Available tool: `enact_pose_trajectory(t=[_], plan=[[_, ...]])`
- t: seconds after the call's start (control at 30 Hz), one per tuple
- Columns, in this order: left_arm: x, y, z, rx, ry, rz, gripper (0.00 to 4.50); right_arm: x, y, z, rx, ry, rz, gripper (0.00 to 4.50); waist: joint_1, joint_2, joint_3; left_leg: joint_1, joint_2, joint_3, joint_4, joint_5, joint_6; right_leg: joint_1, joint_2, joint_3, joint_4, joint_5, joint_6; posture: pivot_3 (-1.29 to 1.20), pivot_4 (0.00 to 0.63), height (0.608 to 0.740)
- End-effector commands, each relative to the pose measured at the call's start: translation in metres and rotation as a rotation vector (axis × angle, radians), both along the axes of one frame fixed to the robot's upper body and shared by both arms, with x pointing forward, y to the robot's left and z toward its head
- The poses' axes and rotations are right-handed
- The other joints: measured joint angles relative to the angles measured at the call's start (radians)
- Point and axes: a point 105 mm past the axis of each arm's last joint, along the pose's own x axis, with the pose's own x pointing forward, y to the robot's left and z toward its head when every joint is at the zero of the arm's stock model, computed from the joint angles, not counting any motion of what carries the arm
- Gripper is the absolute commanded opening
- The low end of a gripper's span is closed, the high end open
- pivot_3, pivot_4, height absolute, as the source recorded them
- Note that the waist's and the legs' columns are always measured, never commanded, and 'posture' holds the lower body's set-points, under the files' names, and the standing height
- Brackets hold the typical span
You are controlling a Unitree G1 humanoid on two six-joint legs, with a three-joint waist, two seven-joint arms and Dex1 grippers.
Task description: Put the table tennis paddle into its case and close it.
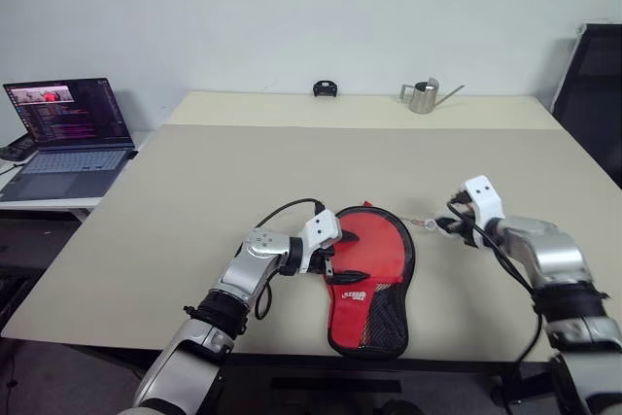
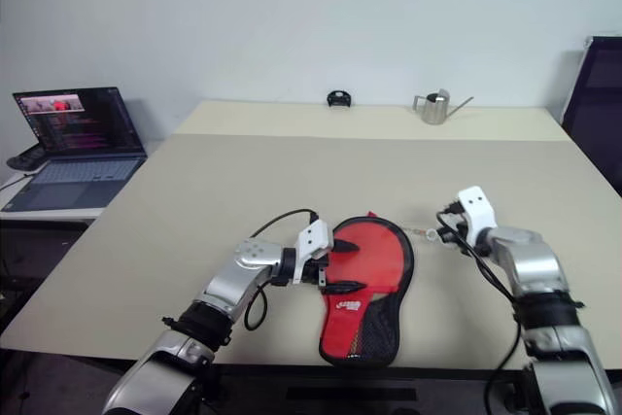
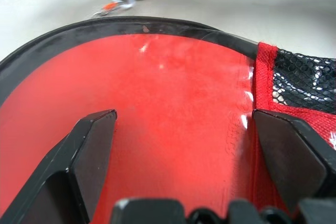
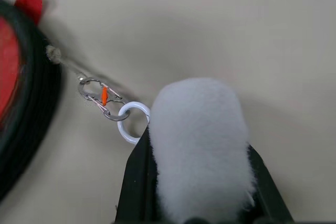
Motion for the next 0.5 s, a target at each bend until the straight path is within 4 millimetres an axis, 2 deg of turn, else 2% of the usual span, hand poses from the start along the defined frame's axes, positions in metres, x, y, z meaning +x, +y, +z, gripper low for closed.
enact_pose_trajectory(t=[0.03,0.2,0.33,0.5], plan=[[-0.021,0.014,-0.054,0.172,0.154,-0.013,4.5,-0.023,-0.004,0.02,0.005,-0.004,0.024,0.46,0.0,0.0,0.0,0.0,0.0,0.0,0.0,0.0,0.0,0.0,0.0,0.0,0.0,0.0,0.0,0.0,0.15,0.74],[-0.023,0.014,-0.056,0.179,0.161,-0.024,4.5,-0.068,0.008,0.016,0.025,0.108,0.126,0.46,0.009,0.0,-0.001,0.0,0.0,-0.001,0.0,0.0,0.0,0.001,0.0,-0.001,-0.002,0.0,0.0,0.0,0.15,0.74],[-0.023,0.012,-0.056,0.186,0.162,-0.037,4.5,-0.109,0.024,0.009,0.028,0.212,0.271,0.46,0.011,-0.001,-0.001,0.0,0.0,-0.004,-0.001,0.0,0.0,0.004,0.001,-0.005,-0.005,-0.001,0.001,0.0,0.15,0.74],[-0.024,0.009,-0.057,0.192,0.165,-0.052,4.5,-0.148,0.043,0.003,0.049,0.31,0.453,0.46,0.012,-0.001,-0.001,0.0,0.0,-0.008,-0.001,-0.001,0.0,0.007,0.001,-0.009,-0.009,-0.001,0.001,0.0,0.15,0.74]])
